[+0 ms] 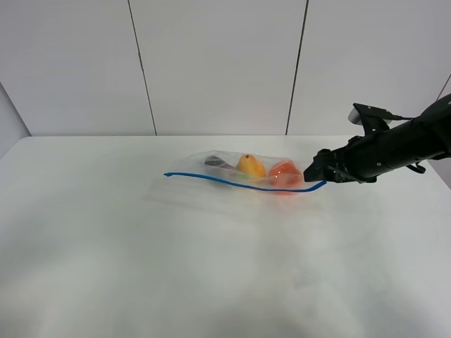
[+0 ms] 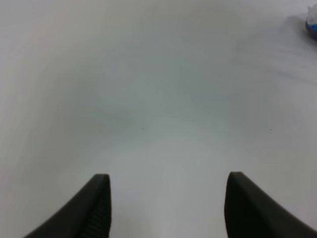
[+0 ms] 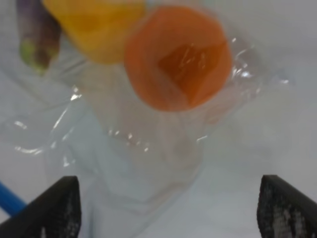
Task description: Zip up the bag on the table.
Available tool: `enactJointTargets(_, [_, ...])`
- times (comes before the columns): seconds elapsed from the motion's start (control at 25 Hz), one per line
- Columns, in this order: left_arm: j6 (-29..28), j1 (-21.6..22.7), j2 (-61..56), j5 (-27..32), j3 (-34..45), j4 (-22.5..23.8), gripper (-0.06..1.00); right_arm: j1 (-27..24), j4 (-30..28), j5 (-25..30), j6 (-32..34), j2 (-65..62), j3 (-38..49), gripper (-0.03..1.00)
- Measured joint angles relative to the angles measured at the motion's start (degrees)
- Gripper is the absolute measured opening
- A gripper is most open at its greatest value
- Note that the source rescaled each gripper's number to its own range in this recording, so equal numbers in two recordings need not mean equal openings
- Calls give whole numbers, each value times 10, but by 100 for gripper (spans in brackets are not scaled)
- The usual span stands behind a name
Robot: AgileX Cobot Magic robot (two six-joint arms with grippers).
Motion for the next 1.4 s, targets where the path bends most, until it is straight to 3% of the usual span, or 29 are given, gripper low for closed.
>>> enactJointTargets(0.12, [0,0,0,-1,0,0,56,0,-25,-15,0,0,0,95])
enactJointTargets(0.52, [0,0,0,-1,0,0,56,0,-194,-47,8,0,0,95])
enactJointTargets(0.72, [0,0,0,-1,0,0,56,-1,-263,-92,80,0,0,95])
enactJointTargets(0.92, [0,0,0,-3,0,0,56,-24,-340,-121,203,0,0,95])
enactJointTargets(1.12, [0,0,0,-2,0,0,56,-61,-373,-122,265,0,0,95])
enactJointTargets(1.4, [0,0,0,-2,0,0,56,-121,-377,-119,271,0,0,95])
